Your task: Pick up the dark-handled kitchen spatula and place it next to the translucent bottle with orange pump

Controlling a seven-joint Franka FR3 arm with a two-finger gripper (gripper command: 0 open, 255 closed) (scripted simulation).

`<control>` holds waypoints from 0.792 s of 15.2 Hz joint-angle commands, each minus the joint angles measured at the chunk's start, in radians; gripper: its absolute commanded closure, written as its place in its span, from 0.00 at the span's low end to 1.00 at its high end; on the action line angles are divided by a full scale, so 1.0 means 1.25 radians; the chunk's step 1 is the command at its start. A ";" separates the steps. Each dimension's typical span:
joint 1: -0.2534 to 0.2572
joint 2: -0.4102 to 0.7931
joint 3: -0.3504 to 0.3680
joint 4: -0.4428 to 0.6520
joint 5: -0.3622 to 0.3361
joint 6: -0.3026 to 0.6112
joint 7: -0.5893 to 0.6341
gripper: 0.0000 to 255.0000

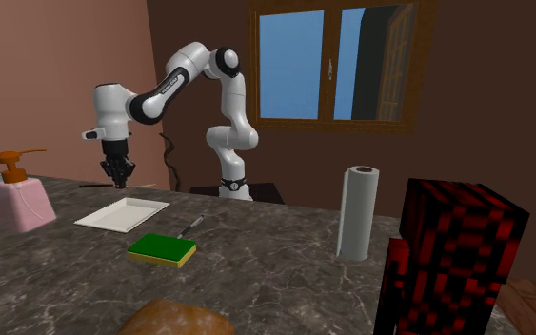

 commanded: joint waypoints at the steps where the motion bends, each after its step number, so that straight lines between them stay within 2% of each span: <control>1: 0.002 0.012 -0.004 -0.015 0.006 0.026 -0.005 1.00; 4: 0.006 0.038 -0.010 -0.030 0.022 0.064 -0.018 1.00; 12: 0.006 0.038 -0.010 -0.030 0.022 0.064 -0.018 1.00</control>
